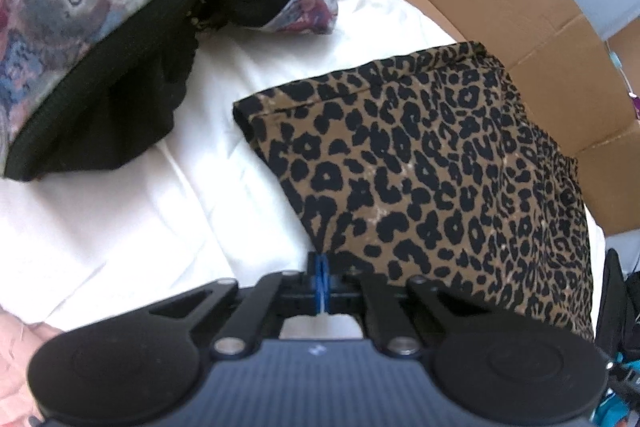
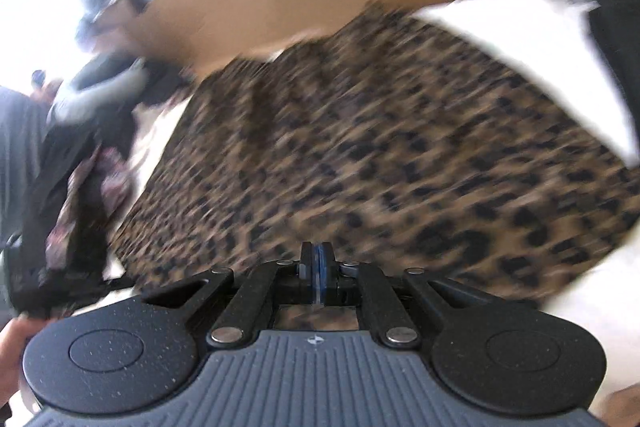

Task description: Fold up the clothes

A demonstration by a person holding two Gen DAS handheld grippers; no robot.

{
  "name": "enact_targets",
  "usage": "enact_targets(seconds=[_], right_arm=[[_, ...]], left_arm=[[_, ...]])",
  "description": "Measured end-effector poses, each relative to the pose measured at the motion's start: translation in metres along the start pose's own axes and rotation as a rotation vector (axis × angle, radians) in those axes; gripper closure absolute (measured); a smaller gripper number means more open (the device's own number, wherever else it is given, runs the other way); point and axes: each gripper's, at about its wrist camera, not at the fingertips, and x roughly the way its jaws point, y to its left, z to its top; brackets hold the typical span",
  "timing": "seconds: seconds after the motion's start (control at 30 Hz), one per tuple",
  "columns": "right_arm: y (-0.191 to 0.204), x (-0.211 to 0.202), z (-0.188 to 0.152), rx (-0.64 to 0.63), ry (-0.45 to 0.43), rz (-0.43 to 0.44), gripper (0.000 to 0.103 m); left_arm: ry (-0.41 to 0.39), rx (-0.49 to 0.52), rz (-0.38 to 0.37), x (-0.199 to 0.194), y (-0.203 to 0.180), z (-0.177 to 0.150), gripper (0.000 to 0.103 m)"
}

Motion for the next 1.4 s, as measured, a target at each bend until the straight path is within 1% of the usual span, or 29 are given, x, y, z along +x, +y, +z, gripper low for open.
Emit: enact_targets(seconds=[0.07,0.17,0.23,0.3,0.4,0.43,0.47,0.5,0.57,0.63,0.67,0.77,0.9,1.03,1.1,1.17,1.2,1.3,1.4], right_arm=[[0.02,0.015,-0.003,-0.034,0.042,0.031,0.101],[0.049,0.035,-0.006,-0.139,0.084,0.021,0.086],[0.061,0.045,-0.007,-0.2,0.09,-0.022,0.082],[0.071,0.054,-0.009,-0.262,0.097,-0.073,0.077],[0.075,0.067,-0.015,-0.325,0.124,-0.101,0.075],[0.076,0.072,-0.019,-0.351,0.142,-0.112,0.072],[0.078,0.078,-0.024,-0.382,0.168,-0.134,0.066],[0.079,0.084,-0.03,-0.406,0.19,-0.15,0.066],[0.081,0.086,-0.041,-0.438,0.202,-0.159,0.066],[0.085,0.085,-0.049,-0.47,0.197,-0.16,0.067],[0.087,0.084,-0.051,-0.48,0.2,-0.162,0.067],[0.088,0.081,-0.054,-0.471,0.202,-0.159,0.067],[0.088,0.077,-0.055,-0.451,0.218,-0.148,0.067],[0.093,0.072,-0.052,-0.459,0.242,-0.123,0.068],[0.091,0.064,-0.044,-0.423,0.233,-0.086,0.067],[0.085,0.052,-0.032,-0.385,0.19,-0.059,0.067],[0.082,0.047,-0.026,-0.379,0.163,-0.064,0.067],[0.07,0.038,-0.008,-0.383,0.084,-0.118,0.067],[0.053,0.042,0.005,-0.363,0.049,-0.184,0.067]], left_arm=[[0.003,0.003,0.015,0.0,0.0,0.0,0.103],[0.013,0.004,0.05,0.001,0.003,-0.002,0.103],[0.021,-0.003,0.053,-0.001,0.006,-0.002,0.103],[0.017,0.018,0.055,-0.005,0.006,-0.001,0.103],[0.015,0.04,0.06,-0.008,0.004,0.002,0.101],[0.015,0.039,0.061,-0.009,0.004,0.003,0.098],[0.016,0.04,0.061,-0.009,0.004,0.004,0.097],[0.018,0.044,0.061,-0.01,0.004,0.006,0.096],[0.012,0.063,0.065,-0.011,0.002,0.008,0.096],[-0.001,0.089,0.061,-0.014,0.0,0.012,0.089],[-0.01,0.104,0.063,-0.016,-0.002,0.013,0.088],[-0.042,0.146,0.073,-0.021,-0.008,0.02,0.086],[-0.077,0.198,0.062,-0.025,-0.019,0.029,0.082],[-0.077,0.267,0.02,-0.023,-0.036,0.033,0.082],[-0.076,0.297,-0.003,-0.019,-0.046,0.032,0.082],[-0.073,0.321,-0.031,-0.015,-0.057,0.031,0.082],[-0.07,0.332,-0.045,-0.013,-0.062,0.031,0.081],[-0.067,0.376,-0.084,-0.008,-0.081,0.027,0.08],[-0.053,0.44,-0.123,0.001,-0.101,0.017,0.078]])
